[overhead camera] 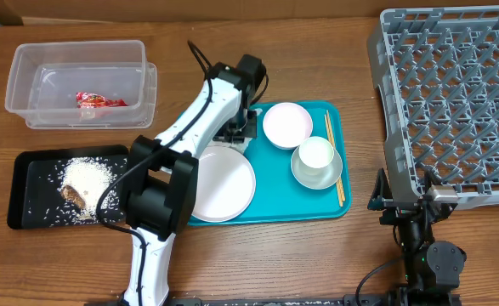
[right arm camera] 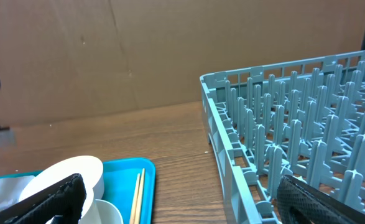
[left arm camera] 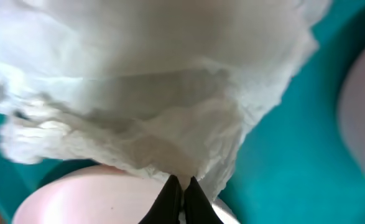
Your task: Sort waste into correct bins and load items into the dishwasher
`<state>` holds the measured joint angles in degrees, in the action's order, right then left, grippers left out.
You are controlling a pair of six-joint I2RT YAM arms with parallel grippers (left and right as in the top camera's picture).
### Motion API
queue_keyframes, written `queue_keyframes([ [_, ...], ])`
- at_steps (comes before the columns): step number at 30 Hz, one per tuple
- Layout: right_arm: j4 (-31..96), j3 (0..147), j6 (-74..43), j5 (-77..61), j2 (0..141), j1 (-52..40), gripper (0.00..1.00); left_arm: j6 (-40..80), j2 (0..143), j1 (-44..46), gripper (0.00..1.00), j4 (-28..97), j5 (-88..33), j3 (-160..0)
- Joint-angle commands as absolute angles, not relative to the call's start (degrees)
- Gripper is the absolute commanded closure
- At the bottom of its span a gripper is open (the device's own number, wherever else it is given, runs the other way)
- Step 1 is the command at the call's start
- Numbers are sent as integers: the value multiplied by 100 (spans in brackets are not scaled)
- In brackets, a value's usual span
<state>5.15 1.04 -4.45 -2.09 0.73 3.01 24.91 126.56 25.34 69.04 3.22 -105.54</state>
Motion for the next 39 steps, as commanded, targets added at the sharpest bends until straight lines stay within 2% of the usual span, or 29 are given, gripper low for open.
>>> queue_keyframes([
  [1, 480, 45, -427, -158, 16, 325, 0, 2519, 12621, 2436, 96, 7240, 360, -11218],
  [14, 480, 45, -427, -158, 16, 325, 0, 2576, 12621, 1699, 96, 8552, 362, -13378],
  [19, 480, 45, -427, -158, 16, 325, 0, 2639, 12621, 1068, 96, 8285, 499, -13561],
  [23, 480, 45, -429, -158, 16, 325, 0, 3129, 12621, 528, 96, 8112, 954, -13552],
  [36, 480, 45, -427, -158, 16, 325, 0, 3566, 12621, -882, 96, 7725, 954, -13552],
  [39, 480, 45, -429, -156, 16, 325, 0, 3583, 12623, -1087, 90, 7655, 965, -13513],
])
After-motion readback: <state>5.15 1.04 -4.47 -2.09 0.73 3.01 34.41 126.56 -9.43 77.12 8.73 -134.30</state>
